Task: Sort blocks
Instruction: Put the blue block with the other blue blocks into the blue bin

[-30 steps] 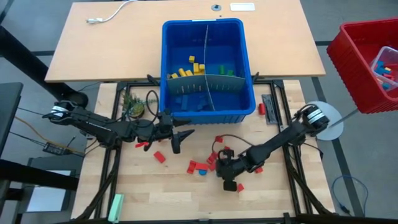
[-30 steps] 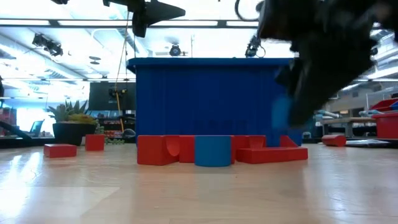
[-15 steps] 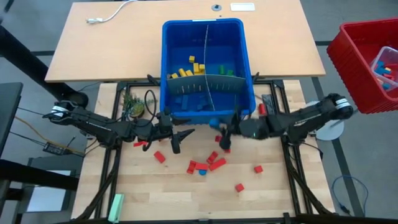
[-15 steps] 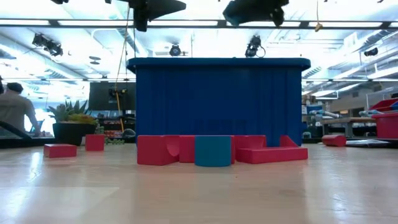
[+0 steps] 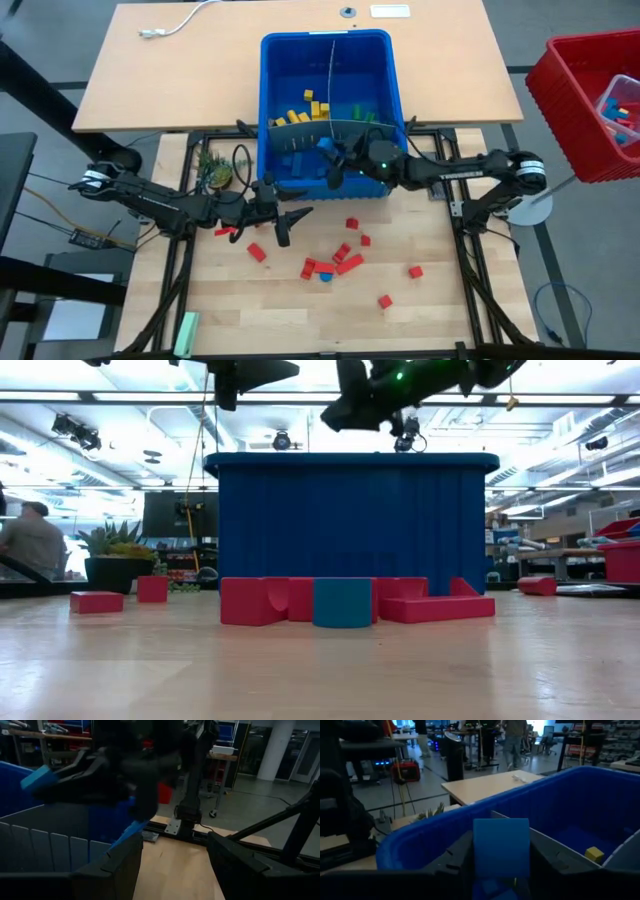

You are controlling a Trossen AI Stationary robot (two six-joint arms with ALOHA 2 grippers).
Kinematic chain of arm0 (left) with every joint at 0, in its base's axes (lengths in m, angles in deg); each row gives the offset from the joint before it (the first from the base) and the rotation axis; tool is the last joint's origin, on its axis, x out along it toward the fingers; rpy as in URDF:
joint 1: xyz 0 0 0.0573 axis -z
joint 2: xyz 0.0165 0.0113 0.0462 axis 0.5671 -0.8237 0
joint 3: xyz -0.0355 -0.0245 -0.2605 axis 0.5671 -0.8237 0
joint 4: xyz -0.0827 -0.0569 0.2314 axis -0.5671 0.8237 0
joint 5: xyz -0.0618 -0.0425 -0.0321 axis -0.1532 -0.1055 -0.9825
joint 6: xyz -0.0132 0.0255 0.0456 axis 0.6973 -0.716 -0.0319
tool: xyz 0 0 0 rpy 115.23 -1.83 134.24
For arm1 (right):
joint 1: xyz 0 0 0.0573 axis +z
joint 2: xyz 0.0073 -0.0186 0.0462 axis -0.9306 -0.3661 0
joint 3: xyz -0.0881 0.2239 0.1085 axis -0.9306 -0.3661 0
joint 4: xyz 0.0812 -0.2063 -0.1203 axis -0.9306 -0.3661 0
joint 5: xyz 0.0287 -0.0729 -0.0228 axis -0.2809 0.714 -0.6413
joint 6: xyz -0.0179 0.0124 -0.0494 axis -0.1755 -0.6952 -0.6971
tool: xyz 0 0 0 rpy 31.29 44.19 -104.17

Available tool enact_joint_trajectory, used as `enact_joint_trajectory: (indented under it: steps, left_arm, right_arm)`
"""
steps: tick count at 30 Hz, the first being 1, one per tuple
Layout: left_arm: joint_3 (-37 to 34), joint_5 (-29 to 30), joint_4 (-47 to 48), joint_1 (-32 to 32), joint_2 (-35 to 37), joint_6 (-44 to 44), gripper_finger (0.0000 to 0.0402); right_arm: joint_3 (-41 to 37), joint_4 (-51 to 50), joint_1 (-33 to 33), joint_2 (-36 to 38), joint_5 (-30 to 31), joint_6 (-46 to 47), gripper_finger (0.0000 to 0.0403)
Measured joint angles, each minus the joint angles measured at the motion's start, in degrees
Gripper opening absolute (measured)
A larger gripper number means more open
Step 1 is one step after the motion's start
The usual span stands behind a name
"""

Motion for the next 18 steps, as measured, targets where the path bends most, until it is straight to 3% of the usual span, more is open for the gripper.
enact_joint_trajectory:
  steps: [8,13,18]
  left_arm:
    - [0.0,0.0,-0.47,0.0,0.0,0.0,0.0232]
    - [0.0,0.0,-0.96,0.0,0.0,-0.02,0.0232]
    - [0.0,0.0,-1.26,0.0,0.0,0.0,0.0232]
  right_arm:
    - [-0.03,0.49,-3.49,-1.24,-3.11,2.55,0.0202]
    - [-0.03,0.65,-3.21,3.48,-3.37,-1.05,0.024]
    - [-0.03,-0.06,-0.91,9.26,-5.55,-1.63,0.0247]
